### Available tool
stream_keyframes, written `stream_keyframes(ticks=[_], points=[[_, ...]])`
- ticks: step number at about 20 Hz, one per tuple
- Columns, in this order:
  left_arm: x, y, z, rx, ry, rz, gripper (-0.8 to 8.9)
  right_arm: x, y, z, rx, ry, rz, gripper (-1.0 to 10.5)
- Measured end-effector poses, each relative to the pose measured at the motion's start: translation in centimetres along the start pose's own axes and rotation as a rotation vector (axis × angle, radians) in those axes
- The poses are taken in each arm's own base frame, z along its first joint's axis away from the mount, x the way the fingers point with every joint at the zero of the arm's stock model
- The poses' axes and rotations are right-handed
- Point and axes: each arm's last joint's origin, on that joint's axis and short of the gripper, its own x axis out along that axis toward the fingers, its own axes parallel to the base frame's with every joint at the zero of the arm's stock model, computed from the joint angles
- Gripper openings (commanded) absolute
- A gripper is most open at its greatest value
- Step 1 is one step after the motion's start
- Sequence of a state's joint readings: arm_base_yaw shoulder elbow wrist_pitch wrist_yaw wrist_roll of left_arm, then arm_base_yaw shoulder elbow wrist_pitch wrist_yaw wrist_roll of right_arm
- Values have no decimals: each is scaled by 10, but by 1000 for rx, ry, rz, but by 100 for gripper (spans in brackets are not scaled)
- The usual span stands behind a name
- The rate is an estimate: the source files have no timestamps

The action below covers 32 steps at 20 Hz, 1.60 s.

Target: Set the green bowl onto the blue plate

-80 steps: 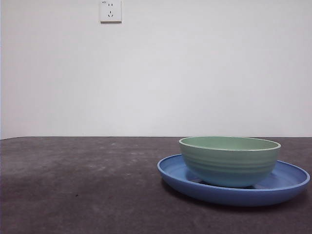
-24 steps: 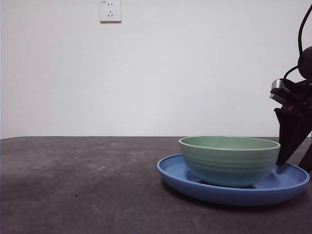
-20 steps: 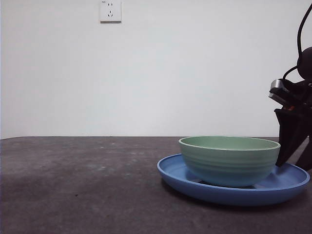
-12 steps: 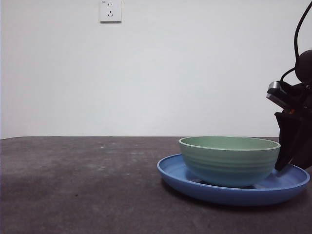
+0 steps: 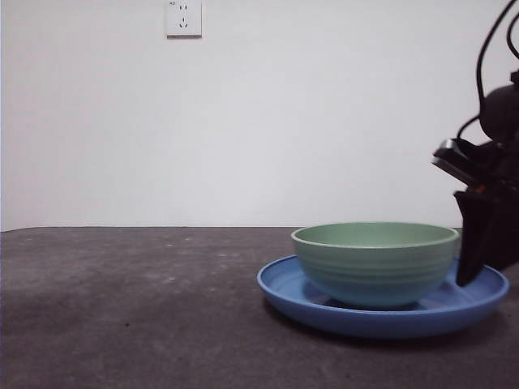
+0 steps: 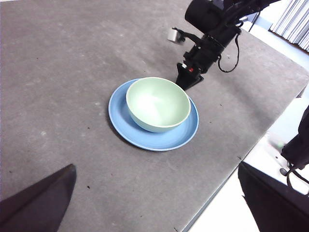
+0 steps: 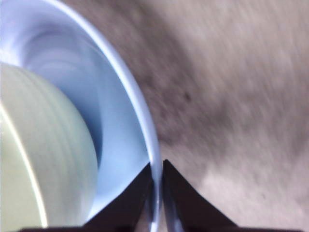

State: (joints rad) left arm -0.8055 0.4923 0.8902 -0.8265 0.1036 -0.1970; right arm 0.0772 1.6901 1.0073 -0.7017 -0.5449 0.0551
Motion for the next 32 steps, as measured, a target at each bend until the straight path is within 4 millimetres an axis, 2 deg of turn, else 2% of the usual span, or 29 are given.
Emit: stream_keyframes(ticks=[6, 10, 13, 18, 26, 29, 32], points=[[0, 0, 0, 0, 0, 0, 570, -3, 44, 21, -67, -46, 26, 8], [0, 0, 0, 0, 0, 0, 570, 7, 73, 24, -99, -66, 70, 8], [0, 0, 0, 0, 0, 0, 570, 24, 87, 24, -110, -55, 91, 8], [0, 0, 0, 0, 0, 0, 570, 54, 98, 27, -113, 0, 96, 8], [0, 0, 0, -3, 0, 0, 570, 72, 92, 26, -87, 42, 55, 21], [0, 0, 0, -4, 0, 0, 570, 72, 92, 27, -91, 37, 56, 203], [0, 0, 0, -4, 0, 0, 570, 69, 90, 29, -84, 23, 31, 235]])
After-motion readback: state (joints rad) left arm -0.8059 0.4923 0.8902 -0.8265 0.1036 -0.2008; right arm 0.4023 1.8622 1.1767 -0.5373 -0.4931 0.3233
